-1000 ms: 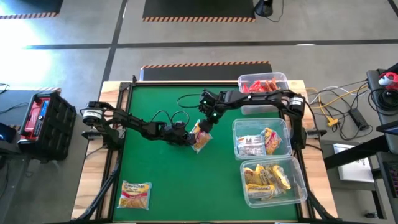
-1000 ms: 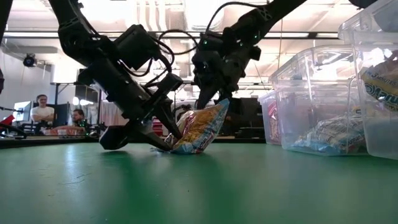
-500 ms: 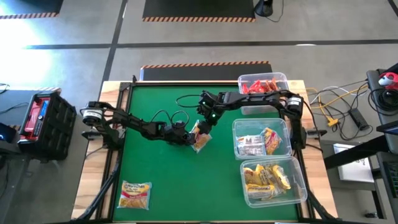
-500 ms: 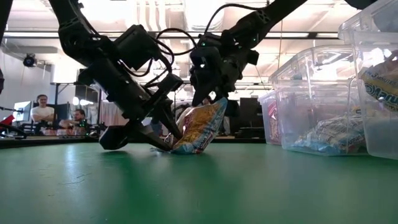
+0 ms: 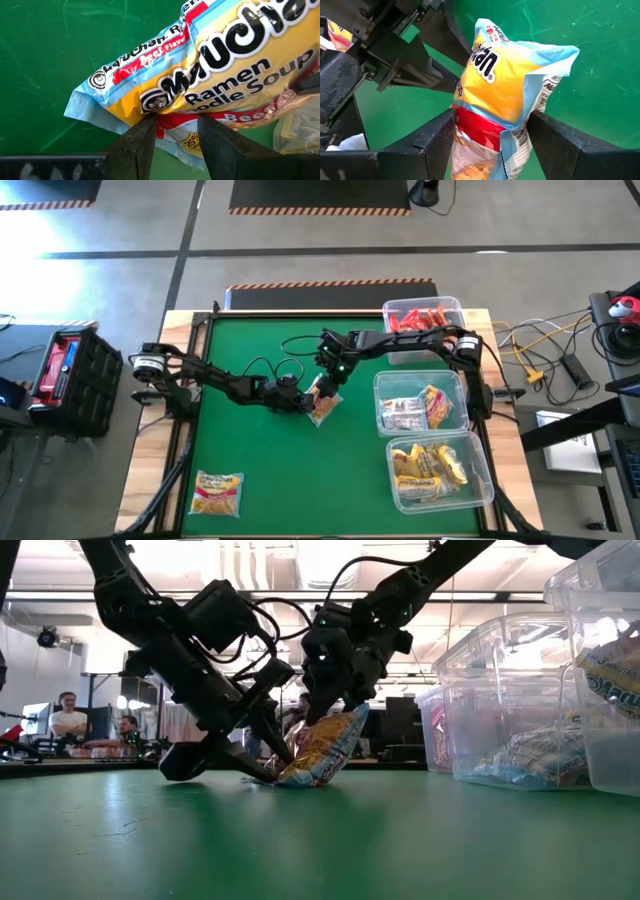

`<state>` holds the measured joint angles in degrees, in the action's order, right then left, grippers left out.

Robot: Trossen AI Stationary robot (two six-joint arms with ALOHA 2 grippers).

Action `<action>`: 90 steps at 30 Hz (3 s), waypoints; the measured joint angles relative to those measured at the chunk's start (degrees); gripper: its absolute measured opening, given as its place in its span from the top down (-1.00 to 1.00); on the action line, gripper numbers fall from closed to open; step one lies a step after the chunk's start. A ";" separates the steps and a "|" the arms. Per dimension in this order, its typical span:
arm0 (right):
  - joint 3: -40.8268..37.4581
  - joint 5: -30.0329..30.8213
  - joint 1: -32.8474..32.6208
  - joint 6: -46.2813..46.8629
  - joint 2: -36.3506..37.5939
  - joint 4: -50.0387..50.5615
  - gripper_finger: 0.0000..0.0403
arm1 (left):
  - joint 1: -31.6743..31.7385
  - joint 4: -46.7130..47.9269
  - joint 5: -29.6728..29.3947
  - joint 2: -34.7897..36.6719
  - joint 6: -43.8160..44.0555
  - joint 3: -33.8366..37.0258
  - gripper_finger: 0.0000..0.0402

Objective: Sort Maruchan noodles
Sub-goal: Put the center blue noodle pack into the middle transparent bin

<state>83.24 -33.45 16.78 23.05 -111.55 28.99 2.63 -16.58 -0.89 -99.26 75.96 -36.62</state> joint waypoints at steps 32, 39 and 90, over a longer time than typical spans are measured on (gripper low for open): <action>0.00 -0.02 1.36 -4.70 0.22 1.62 0.47 | 0.09 25.49 -11.95 24.37 -14.66 0.51 0.36; 0.00 -0.02 1.36 -5.95 0.35 2.08 0.48 | 0.07 29.46 -13.18 26.25 -12.01 0.90 0.36; 0.00 -13.67 4.48 8.56 35.52 30.95 0.91 | 0.04 36.98 -13.48 26.36 -13.38 1.14 0.36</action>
<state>83.24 -47.12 21.26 31.61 -76.03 59.94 2.68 20.40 -14.36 -72.90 62.59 -35.48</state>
